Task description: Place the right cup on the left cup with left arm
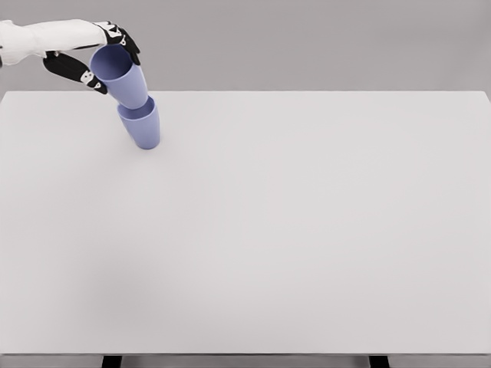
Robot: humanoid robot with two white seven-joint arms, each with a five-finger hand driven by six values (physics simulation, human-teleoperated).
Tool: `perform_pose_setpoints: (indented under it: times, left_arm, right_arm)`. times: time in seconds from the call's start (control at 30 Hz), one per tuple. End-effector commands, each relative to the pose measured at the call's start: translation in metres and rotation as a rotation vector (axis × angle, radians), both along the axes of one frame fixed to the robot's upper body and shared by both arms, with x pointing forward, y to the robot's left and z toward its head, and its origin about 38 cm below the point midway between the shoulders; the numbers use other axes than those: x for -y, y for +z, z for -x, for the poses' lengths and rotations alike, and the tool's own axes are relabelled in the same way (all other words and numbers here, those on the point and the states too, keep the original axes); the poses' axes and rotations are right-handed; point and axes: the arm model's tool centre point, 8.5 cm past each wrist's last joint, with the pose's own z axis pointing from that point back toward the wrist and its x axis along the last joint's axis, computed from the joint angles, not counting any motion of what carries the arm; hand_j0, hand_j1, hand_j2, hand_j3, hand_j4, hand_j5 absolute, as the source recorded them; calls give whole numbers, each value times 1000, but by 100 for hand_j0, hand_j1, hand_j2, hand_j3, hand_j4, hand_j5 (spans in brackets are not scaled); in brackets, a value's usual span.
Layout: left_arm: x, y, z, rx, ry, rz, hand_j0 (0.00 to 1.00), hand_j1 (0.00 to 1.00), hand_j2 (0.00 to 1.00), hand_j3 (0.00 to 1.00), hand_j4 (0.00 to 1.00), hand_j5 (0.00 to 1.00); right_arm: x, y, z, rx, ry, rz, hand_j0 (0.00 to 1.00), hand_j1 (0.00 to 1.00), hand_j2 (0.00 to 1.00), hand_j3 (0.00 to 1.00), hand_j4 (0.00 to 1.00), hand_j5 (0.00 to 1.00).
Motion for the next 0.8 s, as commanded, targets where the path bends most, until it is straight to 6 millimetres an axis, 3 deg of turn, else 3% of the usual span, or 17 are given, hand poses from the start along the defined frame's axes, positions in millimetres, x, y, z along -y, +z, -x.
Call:
perform_pose_setpoints:
  times: [0.0,0.77]
  left_arm:
    - [0,1,0,-3,3,9,46,46,46,46,46,46]
    - [3,-11,-5,-25,13,11,47,47,47,47,47,47]
  right_arm:
    - [0,0,0,0,1,0,100,100,100,100,100,100]
    - [0,0,-1,1,1,0,100,100,100,100,100,100]
